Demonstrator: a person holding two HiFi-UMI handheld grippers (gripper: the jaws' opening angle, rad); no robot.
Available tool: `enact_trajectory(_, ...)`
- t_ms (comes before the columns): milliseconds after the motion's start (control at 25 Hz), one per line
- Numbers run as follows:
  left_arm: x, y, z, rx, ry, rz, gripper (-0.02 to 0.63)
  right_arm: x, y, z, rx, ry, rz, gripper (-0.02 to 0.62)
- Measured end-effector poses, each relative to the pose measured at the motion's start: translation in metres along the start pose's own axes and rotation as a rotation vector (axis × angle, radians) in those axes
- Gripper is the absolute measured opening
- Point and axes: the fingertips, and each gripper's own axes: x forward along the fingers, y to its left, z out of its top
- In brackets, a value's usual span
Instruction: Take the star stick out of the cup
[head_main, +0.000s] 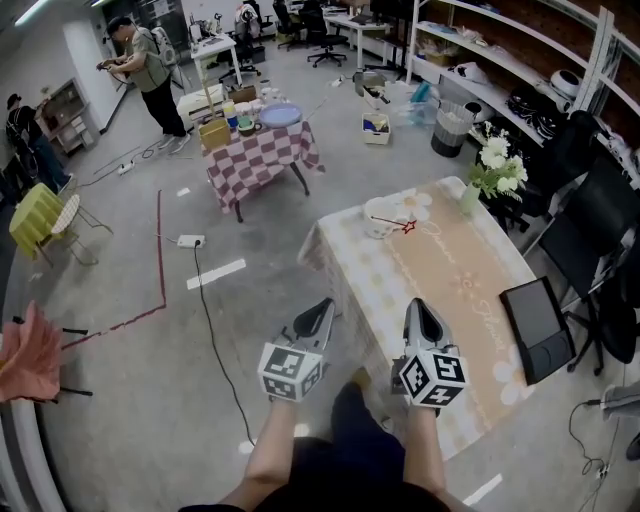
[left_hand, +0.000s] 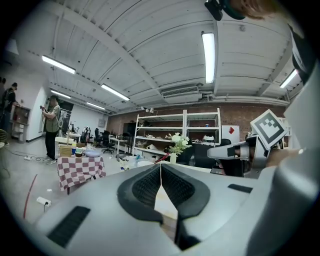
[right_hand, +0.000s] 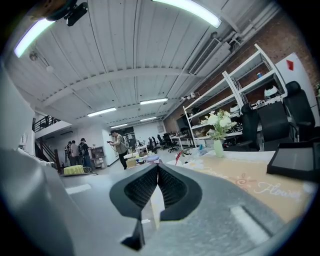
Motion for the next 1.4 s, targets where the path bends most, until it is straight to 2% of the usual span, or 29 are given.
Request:
enact_trajectory(480, 0.069, 0.036, -0.003, -0.034, 0.033, -0.008, 0.012, 0.078, -0.017, 0.011, 0.012, 0.019, 0.013, 0.003)
enact_trajectory(720, 0.102, 0.054, -0.01, -0.056, 0.059, -0.01, 0.012, 0.107, -0.035, 0.021, 0.025, -0.024, -0.007, 0.003)
enact_trajectory(1040, 0.154, 0.069, -0.015, -0.055, 0.115, -0.034, 0.012, 0.143, -0.068, 0.022, 0.087, -0.035, -0.05, 0.003)
enact_trajectory(1200, 0.18, 0.073, -0.018, -0.031, 0.135, -0.057, 0.012, 0.154, -0.098, 0.017, 0.13, -0.041, -0.104, 0.003)
enact_trajectory(1400, 0.201, 0.073, -0.022, -0.039, 0.153, -0.081, 0.012, 0.158, -0.121, 0.012, 0.162, -0.04, -0.155, 0.003)
